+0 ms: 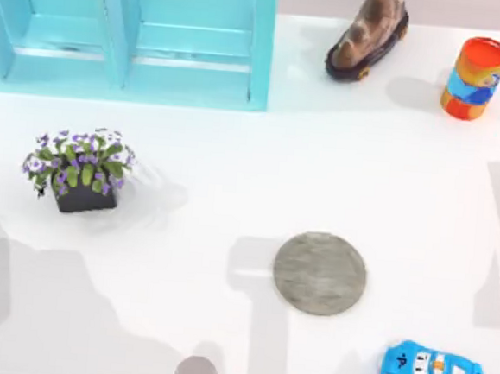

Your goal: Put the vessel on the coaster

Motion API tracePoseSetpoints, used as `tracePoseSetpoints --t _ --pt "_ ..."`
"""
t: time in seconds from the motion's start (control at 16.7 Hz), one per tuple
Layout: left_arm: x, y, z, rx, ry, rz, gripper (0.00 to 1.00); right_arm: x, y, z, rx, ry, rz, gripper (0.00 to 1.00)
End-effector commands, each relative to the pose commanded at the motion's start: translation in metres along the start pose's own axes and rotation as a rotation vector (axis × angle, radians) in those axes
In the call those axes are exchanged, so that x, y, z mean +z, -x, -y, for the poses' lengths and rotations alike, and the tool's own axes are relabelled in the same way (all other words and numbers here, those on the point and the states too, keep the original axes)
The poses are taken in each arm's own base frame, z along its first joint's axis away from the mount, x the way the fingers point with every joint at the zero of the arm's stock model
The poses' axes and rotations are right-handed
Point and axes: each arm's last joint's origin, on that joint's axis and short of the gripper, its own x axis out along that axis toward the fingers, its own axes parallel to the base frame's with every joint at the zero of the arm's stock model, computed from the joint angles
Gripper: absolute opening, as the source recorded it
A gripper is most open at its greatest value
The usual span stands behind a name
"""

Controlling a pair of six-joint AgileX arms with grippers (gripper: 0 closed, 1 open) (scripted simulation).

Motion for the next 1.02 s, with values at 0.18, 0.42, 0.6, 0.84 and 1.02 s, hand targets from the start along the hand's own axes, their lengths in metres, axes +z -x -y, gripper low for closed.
tracePoseSetpoints --t 0.18,0.42,0.6,0.84,1.02 --pt "-0.002 -0.026 -0.003 -0.002 0.002 0.002 1.00 0.000 0.000 0.000 0.000 0.000 0.000 1.00" --pt "-0.003 -0.074 -0.004 0.012 0.002 -0.006 1.00 0.000 0.000 0.000 0.000 0.000 0.000 1.00" --pt "-0.001 -0.094 0.000 0.003 0.002 -0.001 1.00 0.000 0.000 0.000 0.000 0.000 0.000 1.00" --pt "-0.001 -0.095 0.000 0.002 0.001 0.000 1.00 0.000 0.000 0.000 0.000 0.000 0.000 1.00" --pt "-0.001 -0.095 0.000 0.002 0.001 0.000 0.77 0.000 0.000 0.000 0.000 0.000 0.000 1.00"
